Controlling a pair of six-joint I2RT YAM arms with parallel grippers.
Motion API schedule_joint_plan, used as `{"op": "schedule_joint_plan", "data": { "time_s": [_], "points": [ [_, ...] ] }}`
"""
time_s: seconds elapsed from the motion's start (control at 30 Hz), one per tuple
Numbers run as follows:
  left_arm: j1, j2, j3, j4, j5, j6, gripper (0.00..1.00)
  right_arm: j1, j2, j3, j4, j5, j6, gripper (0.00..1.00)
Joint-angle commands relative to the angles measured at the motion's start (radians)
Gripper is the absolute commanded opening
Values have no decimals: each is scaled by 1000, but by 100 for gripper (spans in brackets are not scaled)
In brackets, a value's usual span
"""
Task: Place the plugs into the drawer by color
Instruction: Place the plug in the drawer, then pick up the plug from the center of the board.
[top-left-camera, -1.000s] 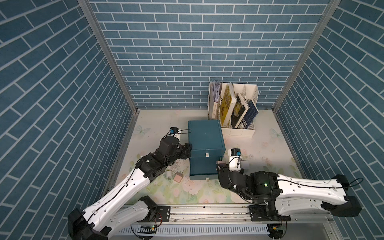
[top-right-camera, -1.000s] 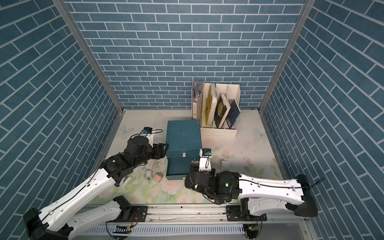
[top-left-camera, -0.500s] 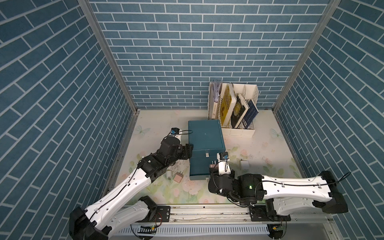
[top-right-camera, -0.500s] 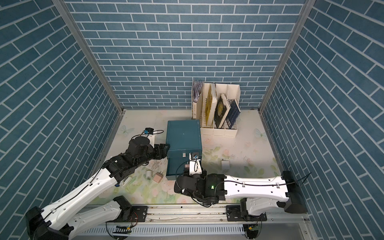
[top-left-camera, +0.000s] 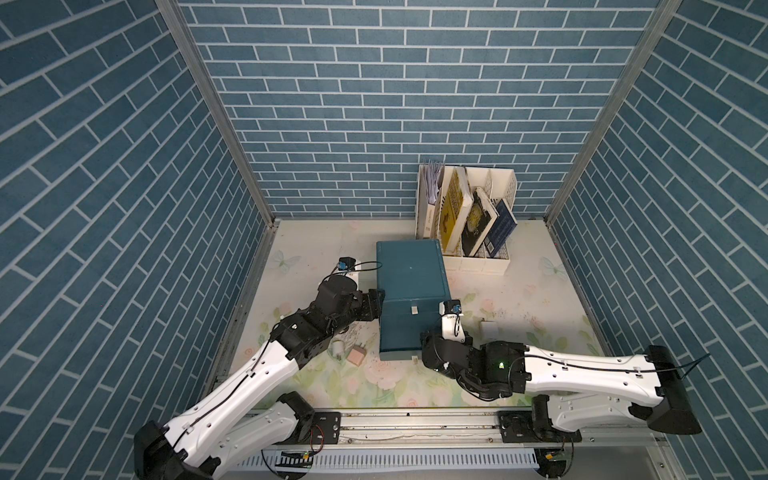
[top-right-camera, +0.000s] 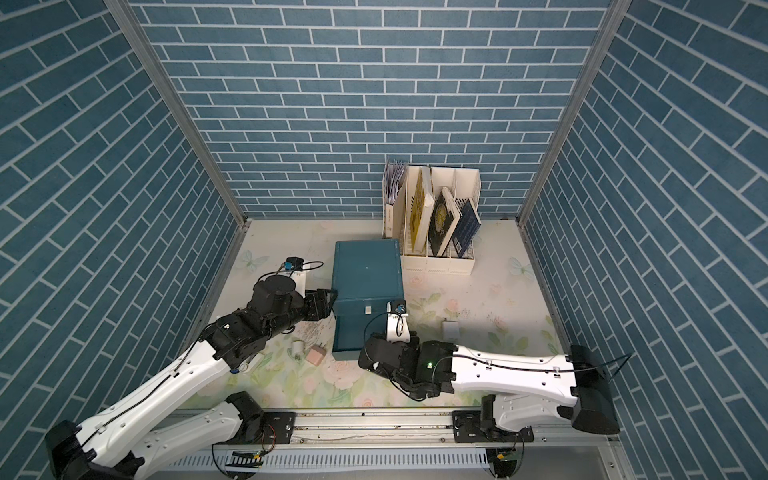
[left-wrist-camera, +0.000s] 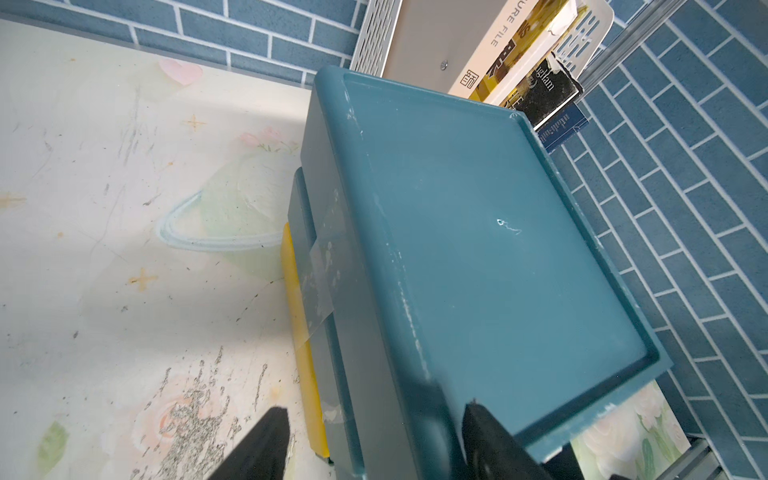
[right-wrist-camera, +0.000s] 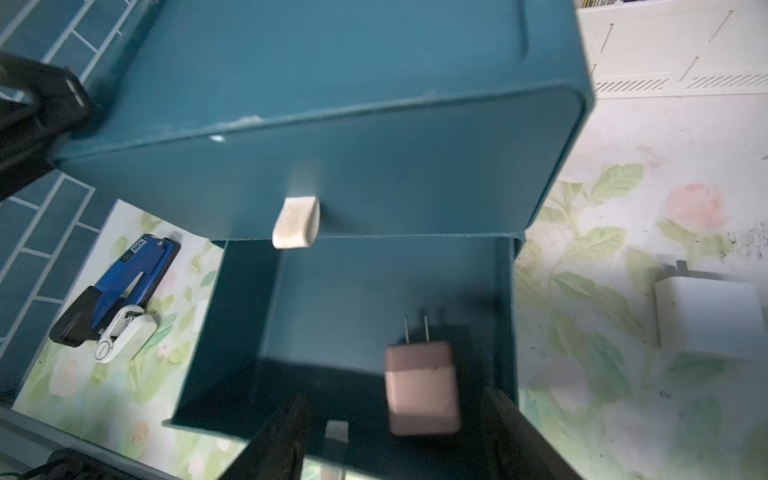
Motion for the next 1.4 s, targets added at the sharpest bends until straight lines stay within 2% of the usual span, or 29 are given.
{"op": "schedule_joint_plan", "data": {
  "time_s": [0.0, 0.17, 0.3, 0.4, 0.53, 0.77, 1.37],
  "points": [
    [1, -53, 47, -66, -55, -17, 73, -1, -42, 29, -18, 34, -23, 71],
    [1, -127, 50, -214, -211, -103, 78, -2, -91, 25, -54, 59, -10, 69],
    [1, -191, -46, -311, -269, -186, 81, -2, -145, 0, -103, 88, 42, 67],
    [1, -214, -139, -320, -229, -237, 78, -3, -200, -34, -99, 94, 55, 66],
    [0, -201, -198, -279, -150, -286, 78, -7, -259, -64, -99, 99, 64, 65],
    [-1, -119, -361, -128, -22, -332, 73, -7, -288, -86, -116, 103, 92, 65],
    [-106, 40, -414, -35, -76, -316, 71, -8, -303, -122, -90, 100, 103, 61]
  ]
}}
